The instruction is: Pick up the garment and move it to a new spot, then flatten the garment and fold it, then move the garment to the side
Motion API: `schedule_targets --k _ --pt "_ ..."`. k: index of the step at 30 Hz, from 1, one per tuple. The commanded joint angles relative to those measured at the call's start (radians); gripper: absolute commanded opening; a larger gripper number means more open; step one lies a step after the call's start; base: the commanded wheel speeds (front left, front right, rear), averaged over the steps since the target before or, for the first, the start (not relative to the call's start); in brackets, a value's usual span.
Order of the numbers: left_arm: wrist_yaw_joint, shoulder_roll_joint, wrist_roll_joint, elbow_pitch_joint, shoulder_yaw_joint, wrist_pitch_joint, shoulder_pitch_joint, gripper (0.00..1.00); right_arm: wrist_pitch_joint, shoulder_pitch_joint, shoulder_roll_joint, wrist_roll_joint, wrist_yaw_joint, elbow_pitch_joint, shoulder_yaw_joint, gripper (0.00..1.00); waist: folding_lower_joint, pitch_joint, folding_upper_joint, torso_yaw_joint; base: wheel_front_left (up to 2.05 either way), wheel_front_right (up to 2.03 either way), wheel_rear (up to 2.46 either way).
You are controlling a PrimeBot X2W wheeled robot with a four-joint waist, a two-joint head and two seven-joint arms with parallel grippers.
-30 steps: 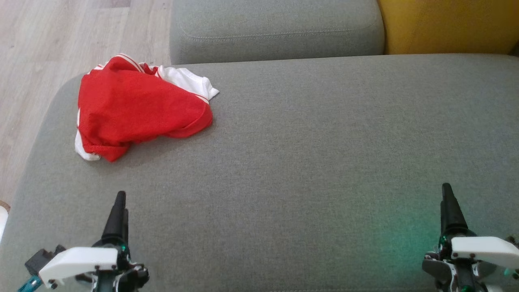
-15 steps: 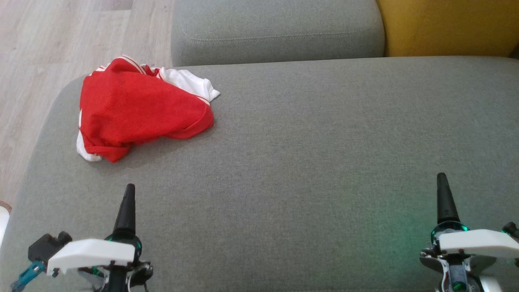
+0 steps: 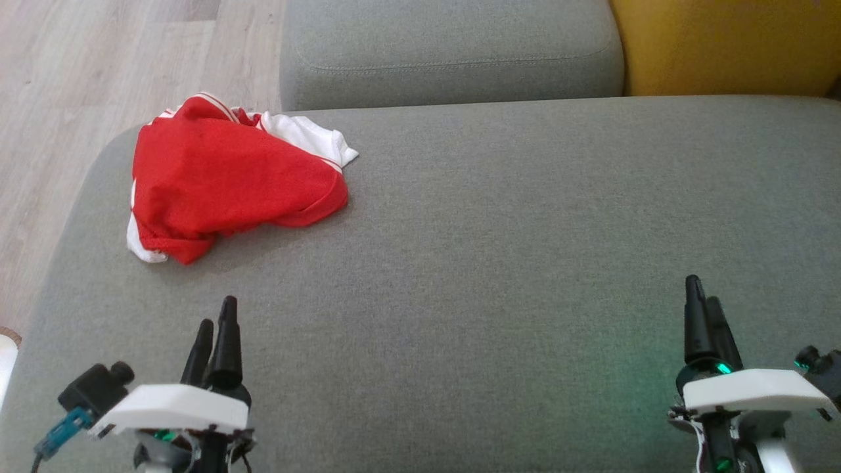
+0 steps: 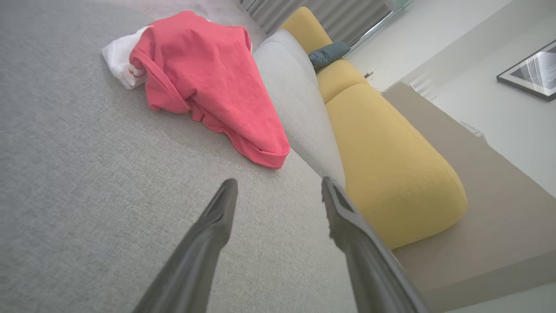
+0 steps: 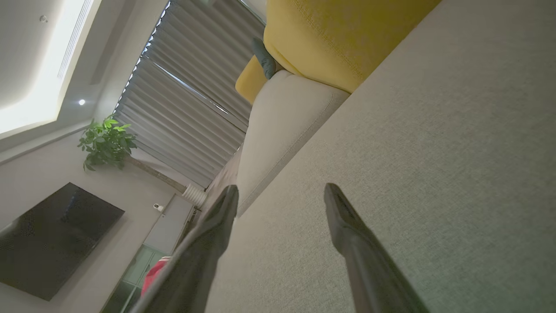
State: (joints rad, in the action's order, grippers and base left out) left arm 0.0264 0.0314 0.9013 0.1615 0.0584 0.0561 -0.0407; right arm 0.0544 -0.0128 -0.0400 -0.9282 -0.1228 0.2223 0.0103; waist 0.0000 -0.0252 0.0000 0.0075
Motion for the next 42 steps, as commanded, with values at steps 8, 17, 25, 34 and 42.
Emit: schedule_targets --k 8,17,25,34,42 --pt "-0.026 0.025 -0.172 -0.039 0.024 0.039 0.01 1.0 0.04 0.03 -0.007 0.149 -0.004 -0.038 -0.042 1.0 0.0 -0.004 0.0 -0.001 0.0 0.0 0.0" --pt "-0.052 0.042 -0.296 -0.049 0.056 0.066 0.006 1.0 0.066 0.036 -0.007 0.286 -0.005 -0.031 -0.071 1.0 0.0 -0.009 0.0 0.002 0.0 0.0 0.0" --pt "-0.074 0.055 -0.393 -0.064 0.078 0.089 -0.001 1.0 0.09 0.035 -0.008 0.387 -0.005 -0.031 -0.092 1.0 0.0 -0.014 0.0 0.003 0.0 0.0 0.0" --pt "-0.096 0.061 -0.483 -0.075 0.096 0.112 -0.014 1.0 0.113 0.025 -0.008 0.483 -0.006 -0.032 -0.116 1.0 0.0 -0.021 0.0 0.001 0.0 0.0 0.0" --pt "-0.114 0.062 -0.569 -0.078 0.108 0.136 -0.031 1.0 0.137 0.021 -0.009 0.588 -0.006 -0.014 -0.122 1.0 0.0 -0.03 0.0 -0.001 0.0 0.0 0.0"
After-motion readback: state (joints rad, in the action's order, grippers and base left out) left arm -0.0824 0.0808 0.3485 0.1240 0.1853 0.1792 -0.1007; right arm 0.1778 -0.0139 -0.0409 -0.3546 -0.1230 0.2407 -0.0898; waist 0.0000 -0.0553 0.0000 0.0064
